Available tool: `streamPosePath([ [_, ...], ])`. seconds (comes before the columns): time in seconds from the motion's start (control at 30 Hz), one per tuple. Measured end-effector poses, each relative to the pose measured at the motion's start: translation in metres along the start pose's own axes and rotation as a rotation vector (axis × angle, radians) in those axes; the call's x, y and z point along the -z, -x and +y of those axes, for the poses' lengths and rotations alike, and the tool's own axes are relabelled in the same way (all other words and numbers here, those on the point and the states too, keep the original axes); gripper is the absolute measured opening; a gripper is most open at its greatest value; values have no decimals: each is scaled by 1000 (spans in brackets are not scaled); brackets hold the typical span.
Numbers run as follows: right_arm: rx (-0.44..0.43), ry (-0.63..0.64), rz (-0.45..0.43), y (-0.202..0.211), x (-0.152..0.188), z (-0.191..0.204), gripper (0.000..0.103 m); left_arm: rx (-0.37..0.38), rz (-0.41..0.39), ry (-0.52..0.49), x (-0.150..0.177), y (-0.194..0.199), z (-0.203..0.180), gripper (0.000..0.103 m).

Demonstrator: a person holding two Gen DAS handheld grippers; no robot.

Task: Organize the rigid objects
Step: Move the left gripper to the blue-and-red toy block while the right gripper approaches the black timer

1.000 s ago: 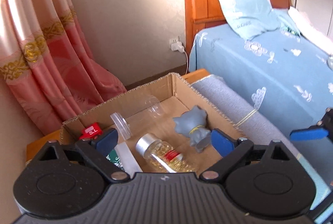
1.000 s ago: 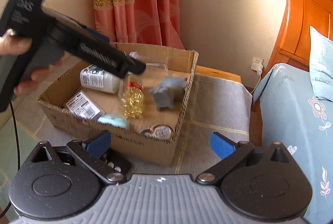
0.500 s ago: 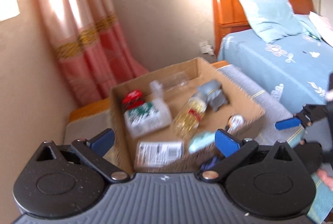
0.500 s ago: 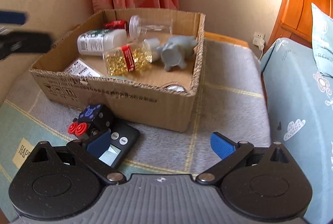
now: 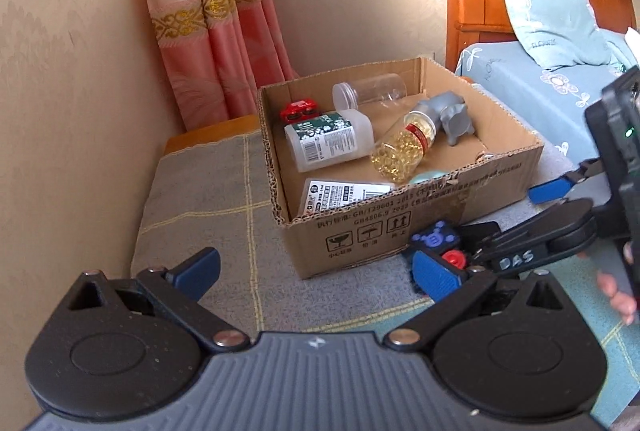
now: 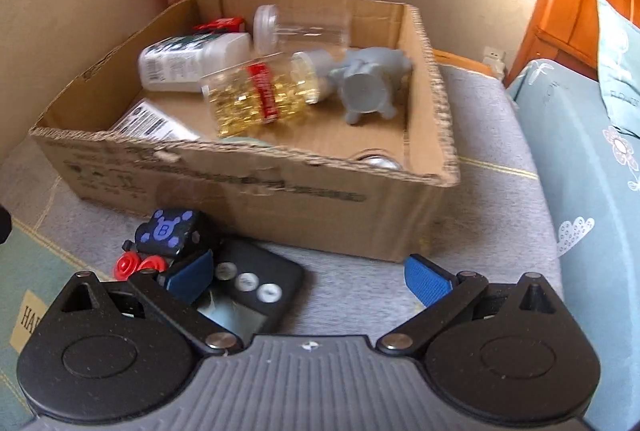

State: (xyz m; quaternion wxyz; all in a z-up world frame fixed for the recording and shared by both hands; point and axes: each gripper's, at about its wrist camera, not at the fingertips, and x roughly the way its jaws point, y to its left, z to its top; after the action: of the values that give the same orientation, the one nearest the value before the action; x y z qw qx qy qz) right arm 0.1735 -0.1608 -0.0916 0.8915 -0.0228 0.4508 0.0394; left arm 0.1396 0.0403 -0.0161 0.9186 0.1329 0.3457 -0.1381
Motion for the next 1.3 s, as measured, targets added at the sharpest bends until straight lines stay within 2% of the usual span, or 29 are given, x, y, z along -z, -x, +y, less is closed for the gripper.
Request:
streamPosePath([
  [0.3,26,33,15,-10,6,20,103,21,8,14,4,-4,-2,102],
  [0.5,43,29,18,-1,15,1,103,43,34,10,4,-13,-14,102],
  [0.67,7,3,35,5,26,-24,103,38,84,29,2,-29,-28,102],
  [0.77,-9,32,25,7,31,-30,103,41,118,58,1,-39,-35,102],
  [1.1,-60,93,0,9,38,-37,103,14,169,96,0,-73,-63,102],
  [1.3,-64,98,7,10,37,-37,103,-46,219,126,6,-90,-59,102],
])
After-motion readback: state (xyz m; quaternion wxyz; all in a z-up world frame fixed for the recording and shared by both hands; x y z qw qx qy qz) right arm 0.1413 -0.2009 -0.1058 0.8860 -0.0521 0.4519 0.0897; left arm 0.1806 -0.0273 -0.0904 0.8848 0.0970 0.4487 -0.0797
